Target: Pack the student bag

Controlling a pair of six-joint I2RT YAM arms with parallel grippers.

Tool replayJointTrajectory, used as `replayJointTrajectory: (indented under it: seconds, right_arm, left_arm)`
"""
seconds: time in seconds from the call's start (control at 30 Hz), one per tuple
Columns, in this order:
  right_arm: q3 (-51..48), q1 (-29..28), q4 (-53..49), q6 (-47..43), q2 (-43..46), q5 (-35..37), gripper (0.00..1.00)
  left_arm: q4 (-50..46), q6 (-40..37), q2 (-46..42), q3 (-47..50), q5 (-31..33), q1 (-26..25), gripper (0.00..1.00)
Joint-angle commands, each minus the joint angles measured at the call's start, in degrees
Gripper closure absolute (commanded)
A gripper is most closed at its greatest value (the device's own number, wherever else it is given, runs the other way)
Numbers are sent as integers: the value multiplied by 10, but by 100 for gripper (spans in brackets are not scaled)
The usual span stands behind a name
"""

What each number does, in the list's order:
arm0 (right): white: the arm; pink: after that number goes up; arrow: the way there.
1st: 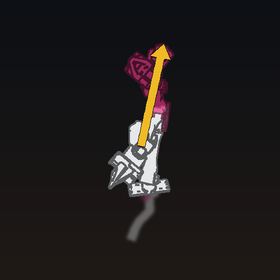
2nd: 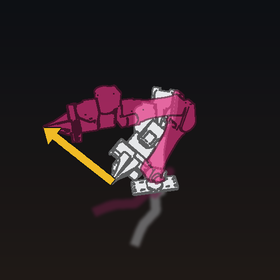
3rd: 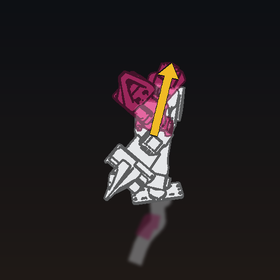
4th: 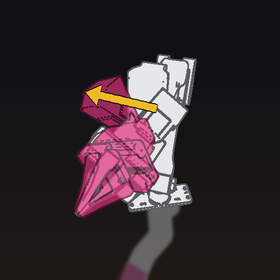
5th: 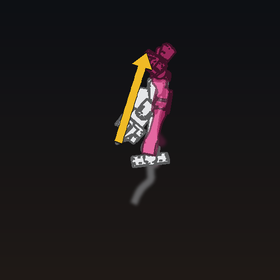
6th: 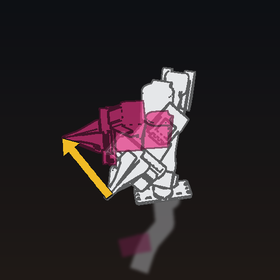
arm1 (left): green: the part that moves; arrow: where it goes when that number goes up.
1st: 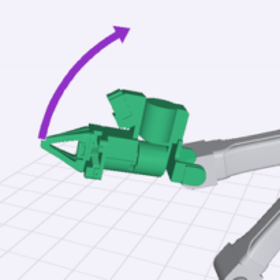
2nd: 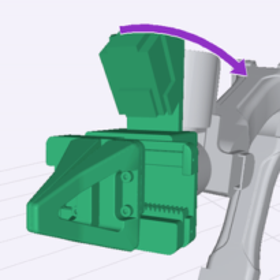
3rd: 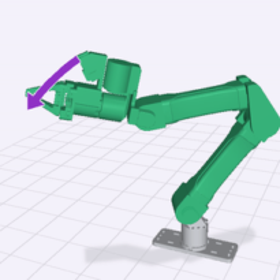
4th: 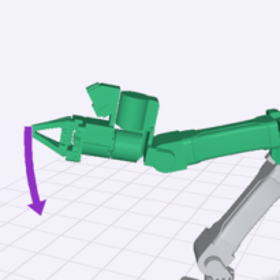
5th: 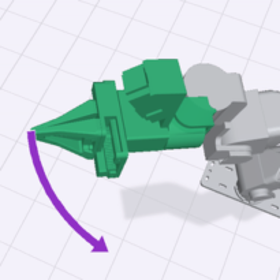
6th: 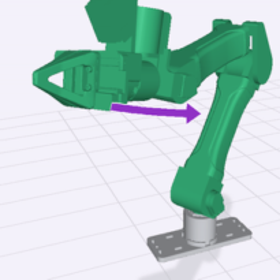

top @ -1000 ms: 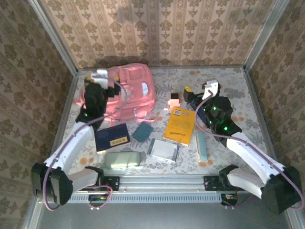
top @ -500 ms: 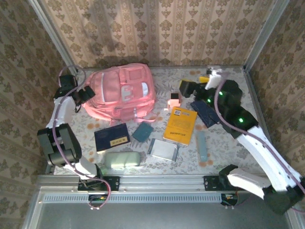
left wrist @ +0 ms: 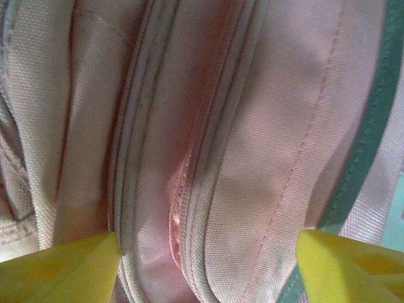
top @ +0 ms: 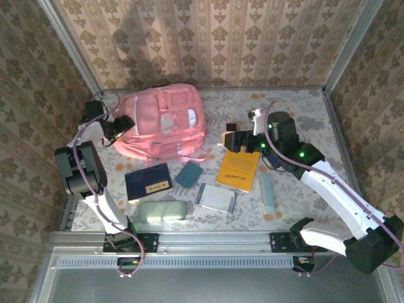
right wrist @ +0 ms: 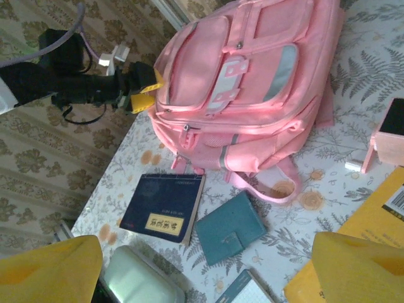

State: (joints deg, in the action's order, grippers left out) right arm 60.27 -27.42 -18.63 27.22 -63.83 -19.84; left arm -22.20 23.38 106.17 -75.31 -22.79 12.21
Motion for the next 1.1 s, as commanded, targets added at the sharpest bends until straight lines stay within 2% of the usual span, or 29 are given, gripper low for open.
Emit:
replayJointTrajectory:
  seconds: [0.0,0.07,0.23,0.4,0.57,0.6,0.7,0.77,0.87,0.97,1.07]
  right_arm:
    - [-18,-1,-6,2,4,-17,16]
    - [-25,0,-4,1,4,-14,18]
    - [-37,-1,2,2,-1,-12,22]
    - [-39,-1,7,6,-8,-11,26]
    - [-36,-1,-5,-2,-13,3,28]
    - [-36,-1,-9,-3,-13,6,28]
    - [-27,-1,-20,-2,-19,7,26]
    - [-21,-1,-24,0,-22,-5,26]
    - [-24,-1,-21,5,-14,-9,26]
    - [-31,-1,-14,10,-4,-4,29]
    - [-35,-1,-8,9,-1,-6,30]
  left_arm:
    - [31,1,10,-12,-45,5,28]
    - [41,2,15,-12,-56,5,34]
    - [50,-1,25,-12,-68,3,55]
    - [49,-3,49,-19,-83,-1,64]
    - [55,-1,62,-30,-94,-24,64]
    - [48,-3,69,-39,-93,-30,59]
    - [-4,-15,95,-81,-43,-50,33]
    - [-32,-20,109,-102,-4,-56,27]
    - [-52,-13,129,-118,28,-60,30]
    - [-86,-23,150,-141,73,-69,42]
    - [-80,-27,151,-139,81,-78,55]
